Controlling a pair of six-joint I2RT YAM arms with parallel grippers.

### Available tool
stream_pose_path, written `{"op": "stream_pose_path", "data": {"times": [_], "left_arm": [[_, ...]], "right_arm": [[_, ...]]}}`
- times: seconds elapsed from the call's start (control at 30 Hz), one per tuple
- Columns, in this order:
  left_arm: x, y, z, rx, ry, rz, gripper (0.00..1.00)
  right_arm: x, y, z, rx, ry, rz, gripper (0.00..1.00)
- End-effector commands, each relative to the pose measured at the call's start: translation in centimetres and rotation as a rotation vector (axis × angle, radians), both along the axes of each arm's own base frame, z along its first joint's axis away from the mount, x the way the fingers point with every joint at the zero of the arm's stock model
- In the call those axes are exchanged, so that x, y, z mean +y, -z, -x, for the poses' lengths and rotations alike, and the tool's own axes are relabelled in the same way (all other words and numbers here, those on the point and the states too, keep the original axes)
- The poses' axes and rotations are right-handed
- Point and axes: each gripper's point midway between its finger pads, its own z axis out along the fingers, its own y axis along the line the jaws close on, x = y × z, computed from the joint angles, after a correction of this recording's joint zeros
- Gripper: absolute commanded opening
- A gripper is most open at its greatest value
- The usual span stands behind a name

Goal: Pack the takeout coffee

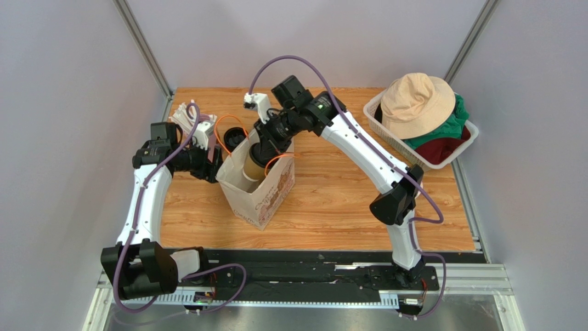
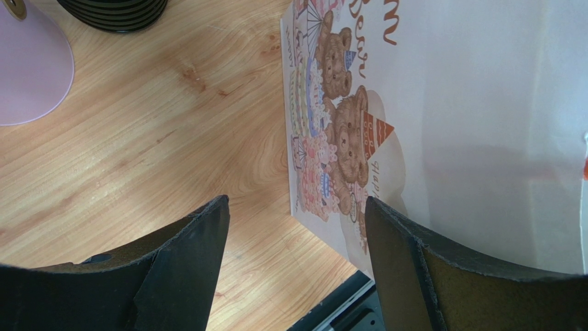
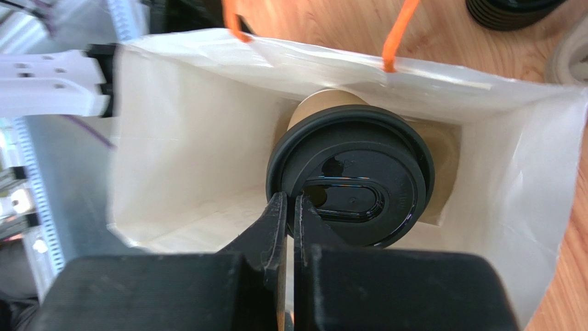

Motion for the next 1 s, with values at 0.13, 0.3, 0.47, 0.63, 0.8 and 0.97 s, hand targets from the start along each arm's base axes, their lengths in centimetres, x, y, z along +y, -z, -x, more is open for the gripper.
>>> {"op": "stream_pose_path", "data": {"times": [0.13, 0.3, 0.47, 0.63, 0.8, 0.97], "left_arm": [[0.1, -0.5, -0.3, -0.055, 0.017, -0.010, 0.81], [0.0, -0.5, -0.3, -0.056, 0.021, -0.006, 0.81], [0.1, -0.5, -0.4, -0.053, 0.020, -0.006, 0.81], [0.1, -0.5, -0.3, -0.055, 0.019, -0.006, 0.81], [0.1, -0.4, -0.3, -0.053, 0.020, -0.006, 0.81], [0.1, -0.5, -0.3, -0.054, 0.020, -0.006, 0.81]], "right_arm": [[0.2, 3.6, -2.5, -0.171, 0.049, 0.172, 0.00], [0.0, 4.5, -3.4, -0.227, 0.040, 0.226, 0.00], [-0.6, 6.5, -3.5, -0.233, 0.032, 0.302, 0.00], [-0.9, 8.3, -3.3, -0.231, 0.024, 0.367, 0.00], [-1.4, 9.4, -3.9, -0.256, 0.035, 0.421, 0.00], [-1.5, 10.5, -3.8, -0.251, 0.026, 0.451, 0.00]]}}
